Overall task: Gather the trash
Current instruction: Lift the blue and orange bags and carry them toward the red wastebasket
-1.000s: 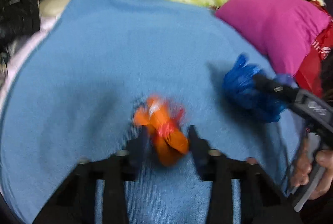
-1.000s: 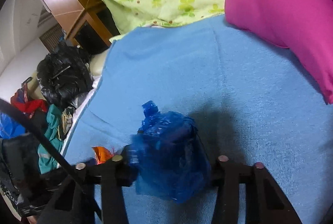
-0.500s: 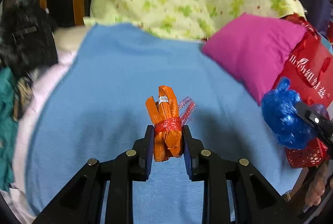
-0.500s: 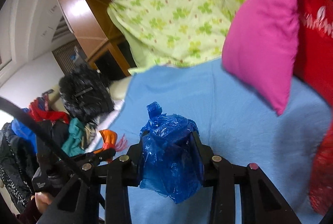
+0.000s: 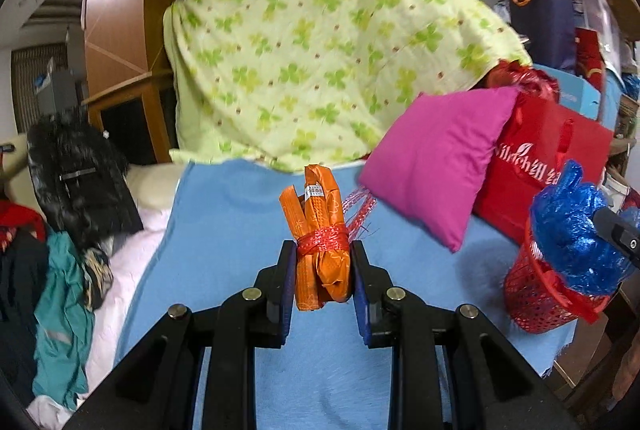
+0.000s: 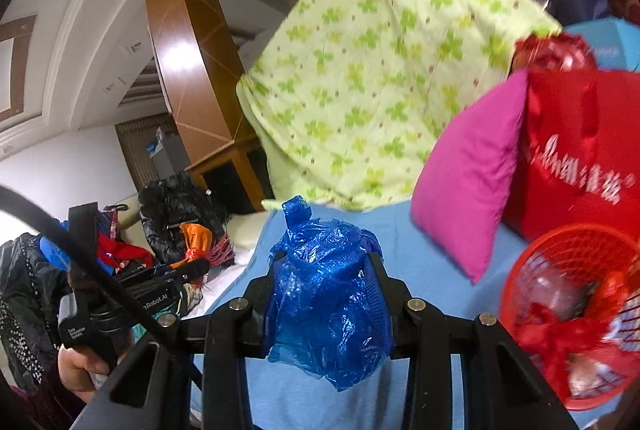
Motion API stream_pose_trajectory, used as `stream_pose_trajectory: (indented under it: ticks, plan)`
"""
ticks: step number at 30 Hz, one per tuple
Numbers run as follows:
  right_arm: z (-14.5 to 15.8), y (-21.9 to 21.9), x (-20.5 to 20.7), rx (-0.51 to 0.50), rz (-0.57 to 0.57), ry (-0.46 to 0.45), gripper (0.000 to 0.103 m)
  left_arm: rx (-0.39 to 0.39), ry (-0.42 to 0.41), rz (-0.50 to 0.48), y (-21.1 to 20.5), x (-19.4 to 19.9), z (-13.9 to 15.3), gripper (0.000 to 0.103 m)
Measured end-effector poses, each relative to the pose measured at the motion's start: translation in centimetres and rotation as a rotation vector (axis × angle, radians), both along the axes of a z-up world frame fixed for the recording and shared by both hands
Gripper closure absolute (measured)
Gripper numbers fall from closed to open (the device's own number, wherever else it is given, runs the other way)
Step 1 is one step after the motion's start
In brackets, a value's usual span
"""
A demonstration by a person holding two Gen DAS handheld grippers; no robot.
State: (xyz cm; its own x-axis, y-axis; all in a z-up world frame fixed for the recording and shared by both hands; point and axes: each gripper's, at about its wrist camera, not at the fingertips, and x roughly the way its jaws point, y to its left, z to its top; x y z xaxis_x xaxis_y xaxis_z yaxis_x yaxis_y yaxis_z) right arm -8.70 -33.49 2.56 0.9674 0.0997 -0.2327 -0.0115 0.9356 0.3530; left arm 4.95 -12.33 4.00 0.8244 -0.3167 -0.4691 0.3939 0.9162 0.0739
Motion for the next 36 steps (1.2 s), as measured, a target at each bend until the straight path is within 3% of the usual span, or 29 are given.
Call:
stream_pose_trajectory:
  ticks: [15, 36]
  plan:
    - [2.1, -1.5, -6.6, -0.011, -0.080, -0.110, 0.063, 0.033, -0.092, -0.076, -3.8, -4.1, 2.4, 0.076]
    - [1.3, -5.0, -9.6, 0.030, -0.163, -0.129, 0.063, 0.085, -0.083, -0.160, -8.9, -5.2, 1.7, 0.076]
